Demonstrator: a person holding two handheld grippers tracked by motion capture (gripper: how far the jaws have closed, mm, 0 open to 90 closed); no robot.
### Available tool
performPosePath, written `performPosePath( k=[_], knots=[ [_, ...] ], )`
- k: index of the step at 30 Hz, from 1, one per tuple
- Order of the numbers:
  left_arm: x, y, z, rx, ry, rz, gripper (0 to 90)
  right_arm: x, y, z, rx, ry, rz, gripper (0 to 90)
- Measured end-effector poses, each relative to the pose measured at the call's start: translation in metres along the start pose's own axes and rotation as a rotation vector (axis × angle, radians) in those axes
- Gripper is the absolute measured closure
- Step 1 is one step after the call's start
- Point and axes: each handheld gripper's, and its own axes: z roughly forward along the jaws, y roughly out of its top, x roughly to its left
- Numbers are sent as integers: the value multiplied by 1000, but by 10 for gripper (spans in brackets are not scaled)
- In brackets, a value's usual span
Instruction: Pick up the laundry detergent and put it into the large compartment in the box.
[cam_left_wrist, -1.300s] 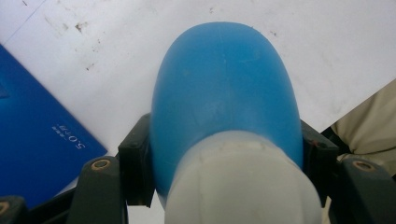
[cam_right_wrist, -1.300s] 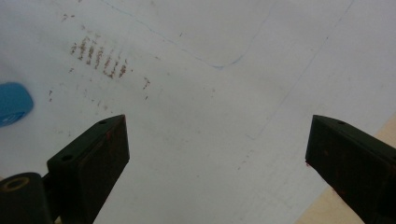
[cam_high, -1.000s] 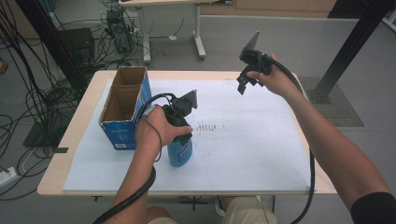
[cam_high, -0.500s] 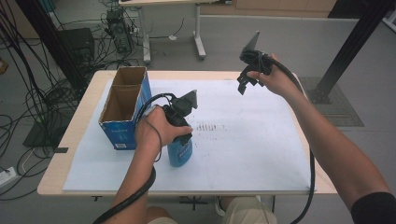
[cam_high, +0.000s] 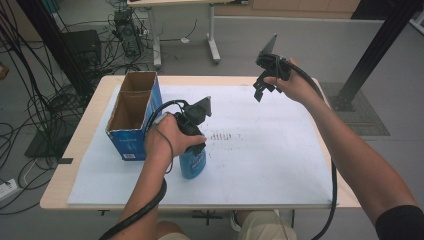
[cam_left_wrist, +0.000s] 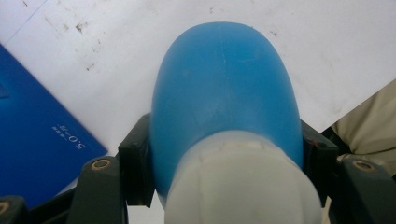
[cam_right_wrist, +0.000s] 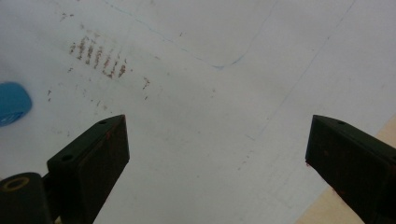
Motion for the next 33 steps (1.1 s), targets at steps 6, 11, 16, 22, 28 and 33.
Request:
performPosePath(
  k=[6, 11, 16, 22, 28, 33],
  knots=[
    [0, 0, 0, 1, 0, 0, 375, 0, 0, 0, -1, 0, 1, 62],
    [0, 0, 0, 0, 0, -1, 375, 0, 0, 0, 0, -1, 0, 62],
    [0, 1, 0, 2, 1, 0, 375, 1, -1, -1, -2, 1, -2, 62],
    [0, 0, 0, 0, 0, 0, 375, 1, -1, -1, -1, 2, -1, 62],
    [-1, 0, 0, 0, 2, -1, 375, 0, -2, -2, -6, 4, -2, 62],
    [-1, 1, 0, 3, 3, -2, 375, 0, -2, -2, -4, 4, 1, 62]
  ],
)
